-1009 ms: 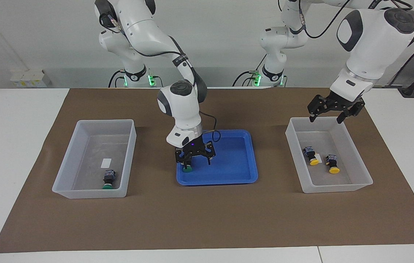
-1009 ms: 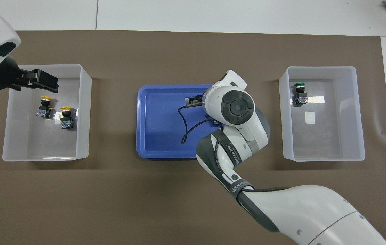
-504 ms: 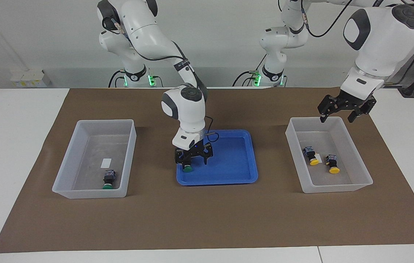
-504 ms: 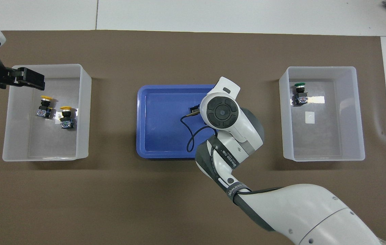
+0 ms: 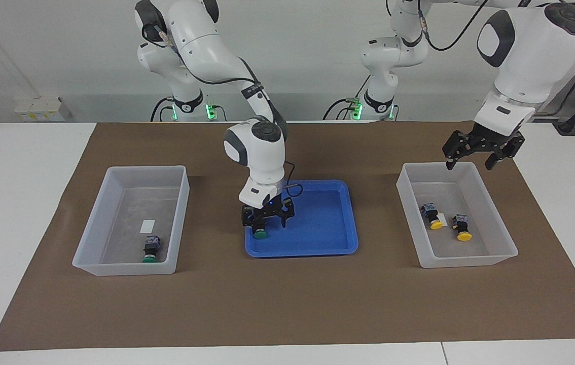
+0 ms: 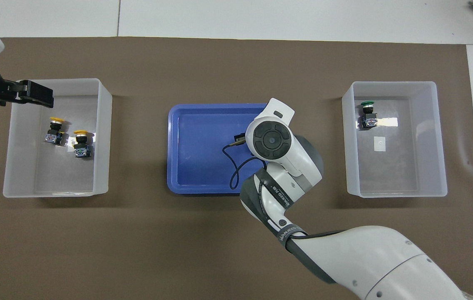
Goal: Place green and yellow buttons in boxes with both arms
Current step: 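Carry the green button with the right gripper into the nearby box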
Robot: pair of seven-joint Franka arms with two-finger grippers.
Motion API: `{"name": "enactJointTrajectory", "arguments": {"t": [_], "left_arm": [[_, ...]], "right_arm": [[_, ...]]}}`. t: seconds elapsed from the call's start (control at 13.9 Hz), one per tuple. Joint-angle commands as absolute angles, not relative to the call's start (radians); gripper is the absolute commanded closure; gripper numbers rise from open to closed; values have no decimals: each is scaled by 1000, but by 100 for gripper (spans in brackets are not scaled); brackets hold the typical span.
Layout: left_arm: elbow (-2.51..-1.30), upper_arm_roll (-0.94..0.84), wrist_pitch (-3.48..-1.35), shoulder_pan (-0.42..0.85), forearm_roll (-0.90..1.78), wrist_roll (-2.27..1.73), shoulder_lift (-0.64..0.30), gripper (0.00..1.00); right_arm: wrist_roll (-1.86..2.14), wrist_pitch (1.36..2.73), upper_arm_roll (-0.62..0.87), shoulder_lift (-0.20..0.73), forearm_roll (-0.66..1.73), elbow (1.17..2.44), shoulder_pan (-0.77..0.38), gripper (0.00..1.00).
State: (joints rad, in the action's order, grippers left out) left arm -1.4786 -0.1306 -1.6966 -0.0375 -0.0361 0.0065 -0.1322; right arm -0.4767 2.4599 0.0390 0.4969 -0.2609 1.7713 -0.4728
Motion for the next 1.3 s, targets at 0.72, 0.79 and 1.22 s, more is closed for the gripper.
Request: {"name": "enactJointTrajectory", "arguments": {"t": [0.72, 0.79, 1.22], "left_arm": [[-1523, -132, -1717, -28, -46, 5, -95, 0], [-1523, -132, -1715, -26, -46, 6, -94, 0], [-1523, -132, -1709, -29, -46, 6, -94, 0]], "right_arm": [[-566, 2401, 40, 238, -272, 1905, -365, 100], [-563, 2384, 40, 197, -270, 1926, -335, 100], [-510, 2356, 40, 78, -268, 2003, -164, 100]]}}
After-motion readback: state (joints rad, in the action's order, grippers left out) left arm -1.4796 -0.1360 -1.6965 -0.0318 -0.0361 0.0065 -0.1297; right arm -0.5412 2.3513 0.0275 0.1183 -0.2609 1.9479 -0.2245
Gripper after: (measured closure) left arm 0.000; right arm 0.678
